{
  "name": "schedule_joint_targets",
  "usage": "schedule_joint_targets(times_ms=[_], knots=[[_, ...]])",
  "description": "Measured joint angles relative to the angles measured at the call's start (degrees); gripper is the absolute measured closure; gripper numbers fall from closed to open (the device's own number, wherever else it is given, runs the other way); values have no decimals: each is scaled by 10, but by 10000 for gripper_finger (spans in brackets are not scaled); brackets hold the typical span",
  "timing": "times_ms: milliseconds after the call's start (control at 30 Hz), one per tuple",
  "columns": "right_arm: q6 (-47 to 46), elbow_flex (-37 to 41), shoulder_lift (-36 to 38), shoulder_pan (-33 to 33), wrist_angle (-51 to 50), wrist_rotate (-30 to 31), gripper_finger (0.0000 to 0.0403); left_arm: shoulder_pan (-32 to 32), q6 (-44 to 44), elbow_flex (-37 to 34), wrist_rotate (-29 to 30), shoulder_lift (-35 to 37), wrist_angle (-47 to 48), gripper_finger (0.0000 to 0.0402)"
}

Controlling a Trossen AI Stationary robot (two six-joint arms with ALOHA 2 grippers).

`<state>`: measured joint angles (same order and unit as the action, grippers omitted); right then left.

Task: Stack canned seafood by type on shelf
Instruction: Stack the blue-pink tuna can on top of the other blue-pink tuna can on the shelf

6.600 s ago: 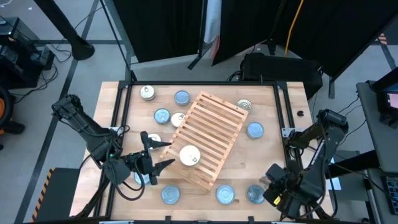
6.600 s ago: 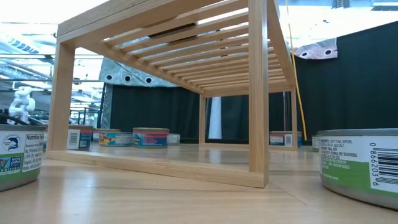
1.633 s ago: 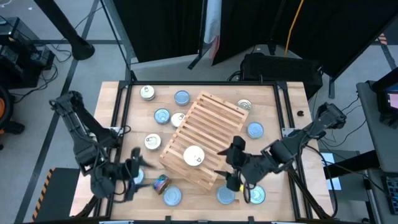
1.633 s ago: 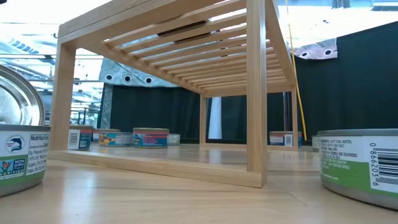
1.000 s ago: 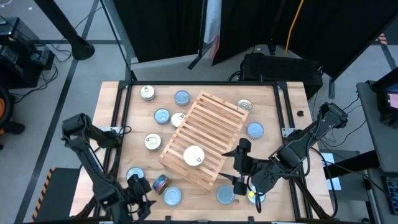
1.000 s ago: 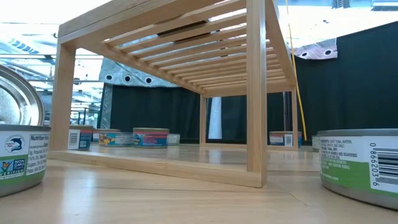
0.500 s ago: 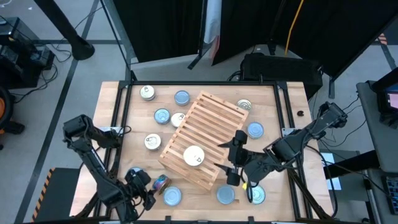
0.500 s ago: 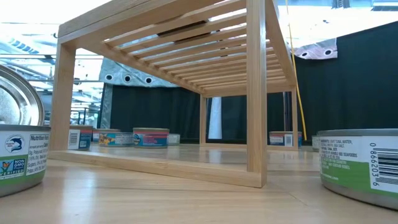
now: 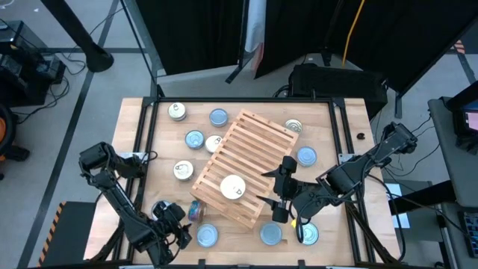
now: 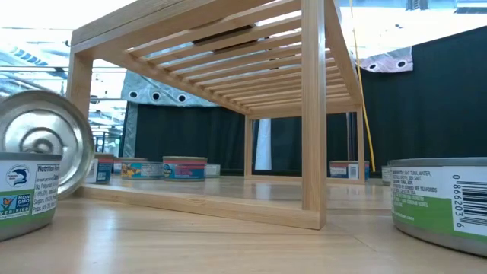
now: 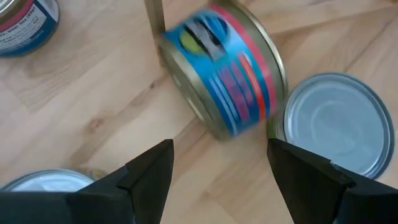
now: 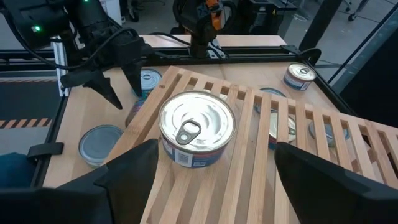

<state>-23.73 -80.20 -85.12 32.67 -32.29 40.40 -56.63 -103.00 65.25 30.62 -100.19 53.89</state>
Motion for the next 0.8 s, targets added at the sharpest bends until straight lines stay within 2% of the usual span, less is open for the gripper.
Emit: schedule_joint_targets(times_ms=[133, 333, 633, 800], knots=[[0, 0, 0, 0, 0, 0, 90, -1, -16, 0, 6, 13, 12, 137], [0, 0, 0, 0, 4, 0, 90, -1, -38, 0, 89, 9, -4, 137], [-12, 0, 0, 1, 1, -2, 90, 0, -47, 0, 91, 8, 4, 135], [-21, 0, 0, 4, -4, -2, 90, 0, -48, 0, 98, 8, 3, 107]])
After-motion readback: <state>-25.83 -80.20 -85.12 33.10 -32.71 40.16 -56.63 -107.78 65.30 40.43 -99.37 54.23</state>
